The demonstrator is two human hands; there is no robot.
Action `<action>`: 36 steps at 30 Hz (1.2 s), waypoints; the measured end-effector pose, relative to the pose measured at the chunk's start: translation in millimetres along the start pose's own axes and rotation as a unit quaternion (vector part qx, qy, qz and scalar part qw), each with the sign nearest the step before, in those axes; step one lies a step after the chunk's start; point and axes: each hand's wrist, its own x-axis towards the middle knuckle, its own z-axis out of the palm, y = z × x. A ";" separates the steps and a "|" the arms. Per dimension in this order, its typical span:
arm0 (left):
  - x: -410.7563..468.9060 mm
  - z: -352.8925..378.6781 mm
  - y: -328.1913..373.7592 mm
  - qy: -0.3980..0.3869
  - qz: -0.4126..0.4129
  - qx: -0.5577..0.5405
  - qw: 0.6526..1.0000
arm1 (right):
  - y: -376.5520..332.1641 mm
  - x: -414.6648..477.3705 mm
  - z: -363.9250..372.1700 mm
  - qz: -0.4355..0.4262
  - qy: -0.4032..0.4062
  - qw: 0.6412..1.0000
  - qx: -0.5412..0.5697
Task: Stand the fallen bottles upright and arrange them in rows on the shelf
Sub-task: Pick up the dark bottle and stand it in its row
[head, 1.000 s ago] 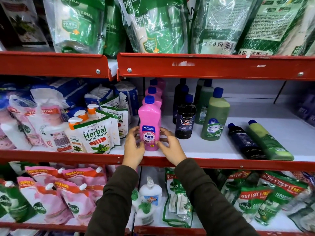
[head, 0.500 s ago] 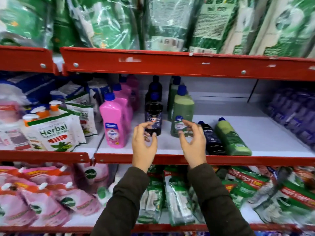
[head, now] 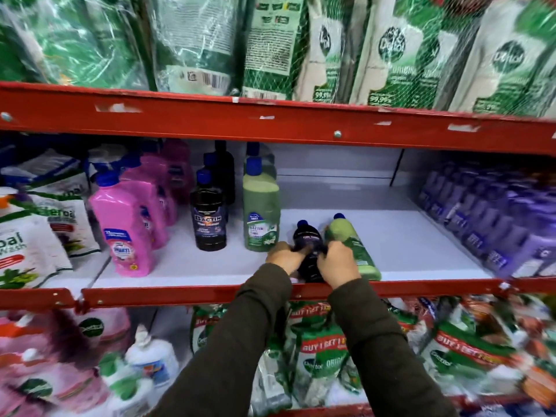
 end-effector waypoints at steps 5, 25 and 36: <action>-9.6 -3.8 -3.2 0.020 0.068 -0.139 0.988 | 9.0 4.6 -5.7 0.003 -0.012 0.993 0.115; -76.2 -164.5 -66.3 0.149 0.263 -0.126 0.945 | -100.5 -61.0 99.5 -0.169 -0.035 0.878 0.447; -69.4 -194.7 -89.5 0.172 0.265 -0.121 0.941 | -116.9 -60.3 135.9 -0.191 -0.044 0.891 0.409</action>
